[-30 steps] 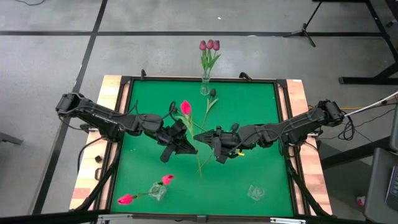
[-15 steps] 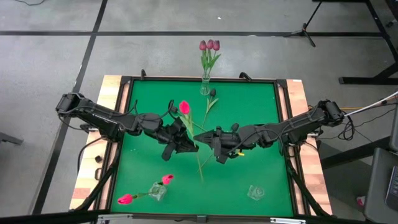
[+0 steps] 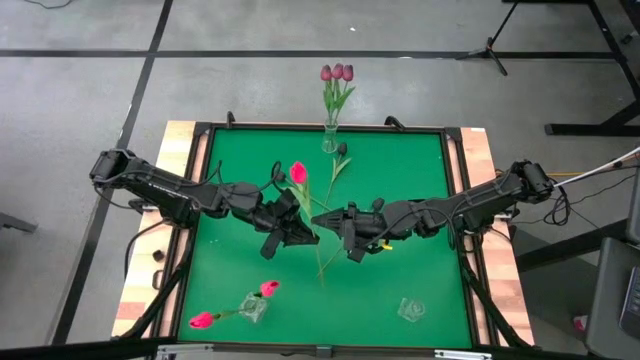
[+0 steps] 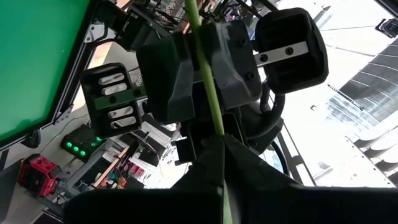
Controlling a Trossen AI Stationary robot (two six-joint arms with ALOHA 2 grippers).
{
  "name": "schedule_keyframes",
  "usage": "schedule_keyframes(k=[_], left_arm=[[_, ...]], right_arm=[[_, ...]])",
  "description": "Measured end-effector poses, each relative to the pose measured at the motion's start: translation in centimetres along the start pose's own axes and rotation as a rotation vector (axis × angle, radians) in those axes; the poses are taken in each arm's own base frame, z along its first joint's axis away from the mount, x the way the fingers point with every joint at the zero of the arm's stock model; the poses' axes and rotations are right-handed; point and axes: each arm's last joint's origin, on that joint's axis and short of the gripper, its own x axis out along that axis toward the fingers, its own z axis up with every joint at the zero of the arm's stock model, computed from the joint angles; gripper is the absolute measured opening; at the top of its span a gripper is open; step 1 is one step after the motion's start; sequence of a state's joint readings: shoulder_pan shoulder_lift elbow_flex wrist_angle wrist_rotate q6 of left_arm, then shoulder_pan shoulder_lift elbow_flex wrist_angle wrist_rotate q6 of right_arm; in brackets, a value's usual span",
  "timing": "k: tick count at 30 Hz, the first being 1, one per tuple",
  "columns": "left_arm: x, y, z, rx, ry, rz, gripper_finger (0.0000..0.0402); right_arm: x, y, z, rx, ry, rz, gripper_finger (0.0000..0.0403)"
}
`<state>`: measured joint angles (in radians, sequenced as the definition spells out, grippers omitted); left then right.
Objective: Sort flowers into vase by color
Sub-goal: Put the red tulip into the bottom left transparent vase
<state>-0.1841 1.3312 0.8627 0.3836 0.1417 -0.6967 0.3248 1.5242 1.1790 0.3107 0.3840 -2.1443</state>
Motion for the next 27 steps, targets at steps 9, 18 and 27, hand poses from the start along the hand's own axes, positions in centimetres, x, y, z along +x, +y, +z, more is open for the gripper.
schedule_keyframes(k=[9, 18, 27], left_arm=[[0.0, 0.01, -0.01, 0.032, 0.0, 0.002, 0.0006], [0.0, 0.02, -0.02, 0.046, -0.001, 0.004, 0.0006], [0.0, -0.11, 0.17, 0.049, -0.026, -0.003, 0.0005]], right_arm=[[0.0, 0.0, 0.0, 0.0, 0.0, 0.0, 0.0], [0.0, 0.13, 0.09, 0.055, -0.011, 0.012, 0.0019], [0.0, 0.19, 0.09, 0.103, -0.001, 0.024, 0.0108]])
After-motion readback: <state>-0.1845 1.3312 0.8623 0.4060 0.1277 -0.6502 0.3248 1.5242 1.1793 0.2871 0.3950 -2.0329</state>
